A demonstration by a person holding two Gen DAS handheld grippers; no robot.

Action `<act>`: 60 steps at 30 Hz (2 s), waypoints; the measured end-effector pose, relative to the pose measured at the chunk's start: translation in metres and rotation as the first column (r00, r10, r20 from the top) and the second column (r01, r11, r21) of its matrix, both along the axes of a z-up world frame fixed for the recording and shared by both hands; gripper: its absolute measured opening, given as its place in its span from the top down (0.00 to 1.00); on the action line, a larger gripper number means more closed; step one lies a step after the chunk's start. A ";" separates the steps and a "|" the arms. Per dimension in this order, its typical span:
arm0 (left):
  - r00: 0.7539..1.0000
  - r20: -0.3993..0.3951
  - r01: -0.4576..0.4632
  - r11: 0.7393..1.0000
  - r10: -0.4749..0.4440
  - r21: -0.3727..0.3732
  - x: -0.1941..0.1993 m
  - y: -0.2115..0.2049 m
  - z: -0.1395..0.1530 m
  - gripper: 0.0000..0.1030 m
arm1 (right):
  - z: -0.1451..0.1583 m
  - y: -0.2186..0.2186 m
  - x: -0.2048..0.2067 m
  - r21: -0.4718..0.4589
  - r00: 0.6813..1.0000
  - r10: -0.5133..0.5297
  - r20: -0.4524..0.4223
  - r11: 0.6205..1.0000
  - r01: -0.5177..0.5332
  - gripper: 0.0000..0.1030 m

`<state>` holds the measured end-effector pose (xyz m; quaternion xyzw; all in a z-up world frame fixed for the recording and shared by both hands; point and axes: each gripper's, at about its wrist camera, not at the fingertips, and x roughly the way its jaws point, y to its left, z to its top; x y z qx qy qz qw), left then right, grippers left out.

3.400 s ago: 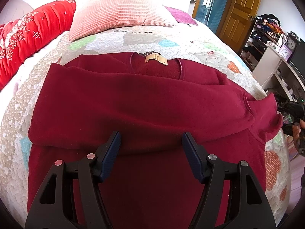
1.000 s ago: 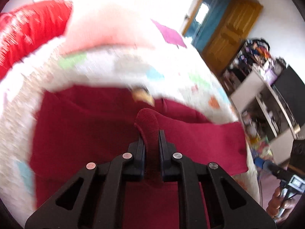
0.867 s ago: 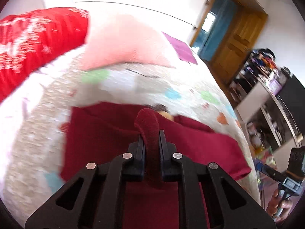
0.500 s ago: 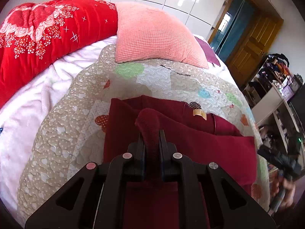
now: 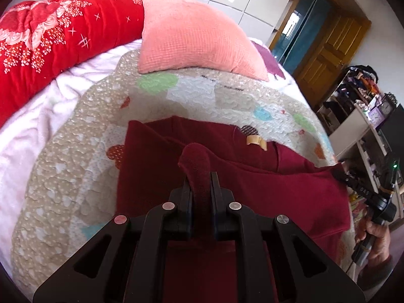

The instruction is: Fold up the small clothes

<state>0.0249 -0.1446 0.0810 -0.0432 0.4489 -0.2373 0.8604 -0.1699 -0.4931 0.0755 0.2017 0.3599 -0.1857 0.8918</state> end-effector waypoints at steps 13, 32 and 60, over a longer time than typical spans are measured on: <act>0.996 -0.072 -0.054 0.997 0.058 0.060 0.019 0.006 -0.045 0.90 | -0.014 -0.019 -0.041 0.196 0.997 -0.066 0.036 0.979 0.058 0.67; 0.996 -0.070 -0.046 0.997 0.051 0.063 0.017 0.005 -0.042 0.90 | -0.021 0.039 -0.054 -0.027 0.990 0.049 -0.134 0.998 -0.053 0.67; 0.997 -0.004 -0.075 0.985 0.076 0.156 -0.004 0.019 -0.036 0.85 | -0.041 0.095 -0.041 -0.182 0.960 0.062 -0.272 0.977 -0.115 0.57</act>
